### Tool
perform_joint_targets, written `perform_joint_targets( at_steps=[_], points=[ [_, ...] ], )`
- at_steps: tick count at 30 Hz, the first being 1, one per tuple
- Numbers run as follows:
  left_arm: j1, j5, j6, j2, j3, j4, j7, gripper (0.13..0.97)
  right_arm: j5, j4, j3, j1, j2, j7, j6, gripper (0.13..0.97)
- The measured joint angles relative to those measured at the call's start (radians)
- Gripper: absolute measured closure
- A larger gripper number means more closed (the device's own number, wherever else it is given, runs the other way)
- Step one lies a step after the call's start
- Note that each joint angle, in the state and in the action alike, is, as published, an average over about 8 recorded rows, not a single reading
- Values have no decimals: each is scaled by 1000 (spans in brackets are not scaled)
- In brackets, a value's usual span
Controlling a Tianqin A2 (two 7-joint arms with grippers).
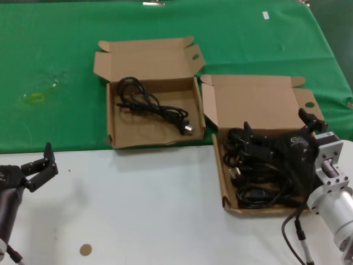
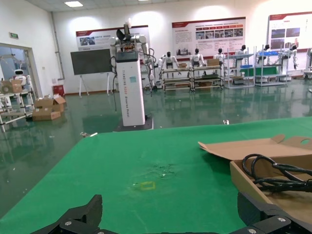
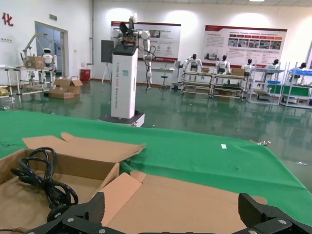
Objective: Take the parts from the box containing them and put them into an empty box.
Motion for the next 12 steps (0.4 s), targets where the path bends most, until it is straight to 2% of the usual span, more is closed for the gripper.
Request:
perform_joint_targets(
  at_steps=[12],
  points=[
    [0, 0, 0, 0, 0, 0, 0, 132, 0, 0, 0, 0, 0, 0, 0, 129]
  ],
)
